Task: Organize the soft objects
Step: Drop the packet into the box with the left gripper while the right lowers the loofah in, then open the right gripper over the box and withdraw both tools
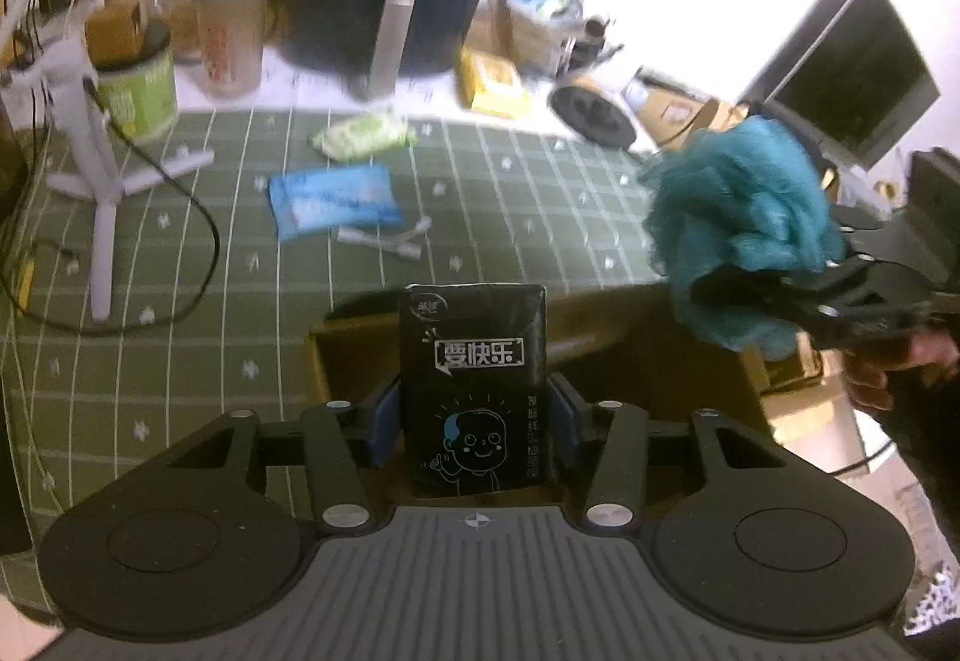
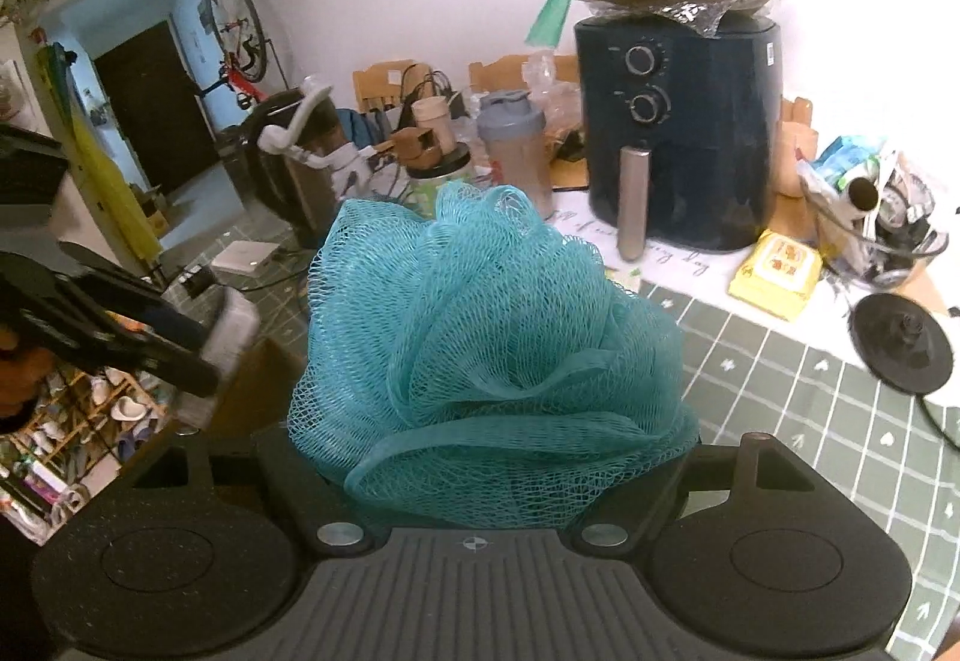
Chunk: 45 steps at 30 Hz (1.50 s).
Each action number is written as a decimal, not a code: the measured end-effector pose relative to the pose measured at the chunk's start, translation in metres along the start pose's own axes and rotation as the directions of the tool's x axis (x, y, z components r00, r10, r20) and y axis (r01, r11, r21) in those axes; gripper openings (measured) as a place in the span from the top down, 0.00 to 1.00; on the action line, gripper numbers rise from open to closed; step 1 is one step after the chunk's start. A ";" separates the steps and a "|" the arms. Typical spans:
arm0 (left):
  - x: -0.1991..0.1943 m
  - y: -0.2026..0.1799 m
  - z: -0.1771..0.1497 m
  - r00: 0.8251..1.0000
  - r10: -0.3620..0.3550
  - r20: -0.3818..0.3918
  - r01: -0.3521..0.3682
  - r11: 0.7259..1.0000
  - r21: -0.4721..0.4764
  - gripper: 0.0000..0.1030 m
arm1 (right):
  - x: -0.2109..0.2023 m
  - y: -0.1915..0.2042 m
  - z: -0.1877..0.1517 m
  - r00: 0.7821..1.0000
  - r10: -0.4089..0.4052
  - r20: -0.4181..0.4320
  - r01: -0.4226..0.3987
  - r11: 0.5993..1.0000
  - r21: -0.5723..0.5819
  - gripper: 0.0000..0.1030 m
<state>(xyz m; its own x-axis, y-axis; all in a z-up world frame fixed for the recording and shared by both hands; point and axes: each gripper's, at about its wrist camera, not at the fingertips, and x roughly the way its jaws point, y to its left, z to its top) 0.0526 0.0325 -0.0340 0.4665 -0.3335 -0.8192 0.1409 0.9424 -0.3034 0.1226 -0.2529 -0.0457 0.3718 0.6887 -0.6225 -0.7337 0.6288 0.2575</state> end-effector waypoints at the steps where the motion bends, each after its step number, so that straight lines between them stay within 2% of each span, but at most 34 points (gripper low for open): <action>1: 0.002 0.000 -0.002 1.000 0.010 -0.008 -0.010 1.000 -0.005 0.52 | -0.001 0.004 -0.004 1.000 0.000 -0.007 0.000 1.000 -0.005 0.22; 4: 0.004 0.000 -0.006 0.999 0.037 -0.016 -0.038 0.999 -0.005 0.43 | -0.003 0.012 -0.013 1.000 0.007 -0.023 -0.007 1.000 -0.009 0.22; 10: -0.007 0.001 -0.011 0.999 0.048 0.024 -0.048 0.999 -0.020 0.43 | -0.009 0.024 -0.025 0.999 0.015 -0.036 -0.015 1.000 0.004 0.22; 14: -0.015 0.004 -0.014 0.994 0.093 0.056 -0.089 0.994 -0.063 0.43 | -0.015 0.031 -0.027 0.999 0.007 -0.041 -0.007 1.000 -0.001 0.22; 22: -0.034 0.009 -0.019 0.984 0.150 0.091 -0.139 0.984 -0.114 0.43 | -0.029 0.051 -0.007 1.000 0.026 -0.006 -0.026 0.996 -0.084 0.21; 24: -0.038 0.010 -0.021 0.982 0.160 0.100 -0.148 0.981 -0.124 0.43 | -0.027 0.055 -0.004 0.999 0.042 -0.014 -0.043 0.994 -0.100 0.18; 26: -0.042 0.010 -0.023 0.980 0.165 0.108 -0.151 0.980 -0.131 0.43 | -0.017 0.060 -0.005 0.997 0.044 -0.063 -0.050 0.994 -0.102 0.03; 27: -0.044 0.009 -0.023 0.980 0.166 0.111 -0.151 0.980 -0.132 0.43 | -0.012 0.062 -0.006 0.996 0.024 -0.085 -0.033 0.994 -0.105 0.00; 30: -0.049 0.005 -0.026 0.978 0.169 0.123 -0.153 0.980 -0.131 0.43 | -0.002 0.071 -0.014 0.990 0.005 -0.141 -0.023 0.992 -0.125 0.00; 33: -0.052 0.002 -0.027 0.975 0.181 0.131 -0.163 0.977 -0.136 0.43 | -0.003 0.078 -0.021 0.990 0.002 -0.141 -0.022 0.989 -0.145 0.00; 39: -0.055 0.001 -0.028 0.972 0.199 0.123 -0.180 0.971 -0.155 0.43 | -0.017 0.076 -0.027 0.993 0.026 -0.113 -0.034 0.997 -0.075 0.00; 45: -0.049 -0.005 -0.032 0.973 0.214 0.087 -0.200 0.969 -0.146 0.43 | -0.021 0.066 -0.038 0.991 -0.047 -0.121 0.049 0.999 0.008 0.00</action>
<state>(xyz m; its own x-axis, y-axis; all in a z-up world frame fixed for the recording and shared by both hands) 0.0015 0.0435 -0.0083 0.5602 -0.1205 -0.8196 -0.0842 0.9759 -0.2011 0.0448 -0.2399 -0.0441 0.3345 0.6092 -0.7190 -0.7098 0.6647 0.2330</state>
